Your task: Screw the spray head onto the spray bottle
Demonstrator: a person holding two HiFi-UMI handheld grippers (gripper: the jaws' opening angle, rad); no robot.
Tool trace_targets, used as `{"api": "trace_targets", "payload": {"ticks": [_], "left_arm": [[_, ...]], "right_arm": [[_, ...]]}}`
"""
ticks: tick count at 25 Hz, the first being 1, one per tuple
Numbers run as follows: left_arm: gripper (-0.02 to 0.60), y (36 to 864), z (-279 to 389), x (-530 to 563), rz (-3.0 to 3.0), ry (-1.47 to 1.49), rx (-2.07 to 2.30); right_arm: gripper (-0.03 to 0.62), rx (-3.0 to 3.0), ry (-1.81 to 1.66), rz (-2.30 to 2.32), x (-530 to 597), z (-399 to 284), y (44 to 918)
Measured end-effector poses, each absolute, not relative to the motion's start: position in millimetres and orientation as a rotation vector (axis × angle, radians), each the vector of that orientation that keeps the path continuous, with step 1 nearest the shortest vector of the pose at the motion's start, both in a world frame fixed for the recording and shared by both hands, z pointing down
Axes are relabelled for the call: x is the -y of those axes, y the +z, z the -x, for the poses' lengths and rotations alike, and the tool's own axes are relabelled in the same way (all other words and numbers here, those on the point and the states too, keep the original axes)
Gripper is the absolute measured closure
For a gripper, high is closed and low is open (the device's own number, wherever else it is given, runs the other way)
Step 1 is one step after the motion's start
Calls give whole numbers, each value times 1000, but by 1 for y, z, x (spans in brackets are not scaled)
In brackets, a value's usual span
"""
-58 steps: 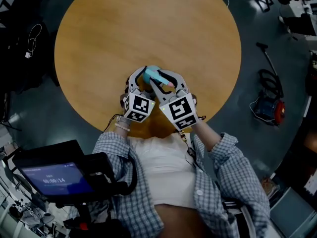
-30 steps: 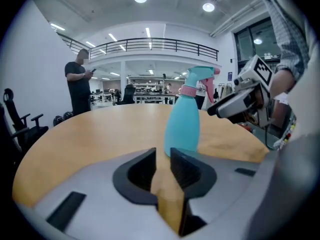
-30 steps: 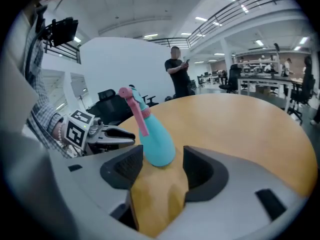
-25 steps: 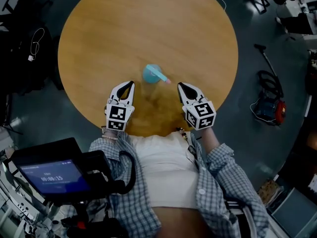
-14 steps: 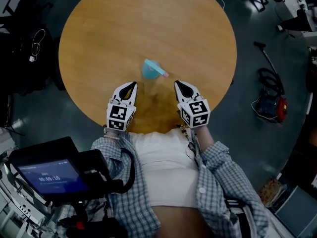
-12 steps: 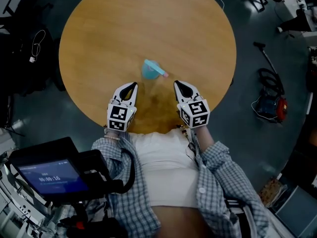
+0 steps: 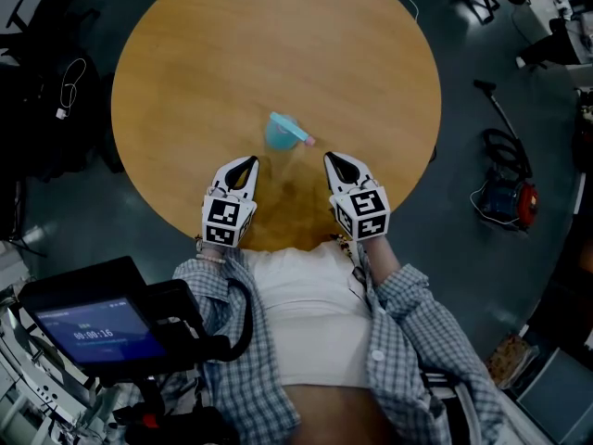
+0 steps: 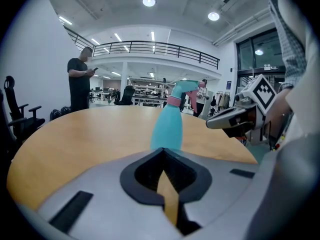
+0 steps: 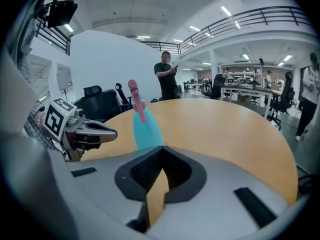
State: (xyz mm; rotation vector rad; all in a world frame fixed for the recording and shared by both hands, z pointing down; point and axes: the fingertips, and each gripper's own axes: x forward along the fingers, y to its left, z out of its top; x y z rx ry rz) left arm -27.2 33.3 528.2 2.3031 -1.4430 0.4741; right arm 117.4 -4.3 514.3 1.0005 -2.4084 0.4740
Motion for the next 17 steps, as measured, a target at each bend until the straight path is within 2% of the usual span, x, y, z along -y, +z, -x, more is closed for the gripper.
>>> {"api": "trace_targets", "payload": {"ticks": [17], "left_arm": [[575,525,28,-34,-2296,469,1463]], "right_arm": [[600,2395,471,-996,1,-120,517]]}}
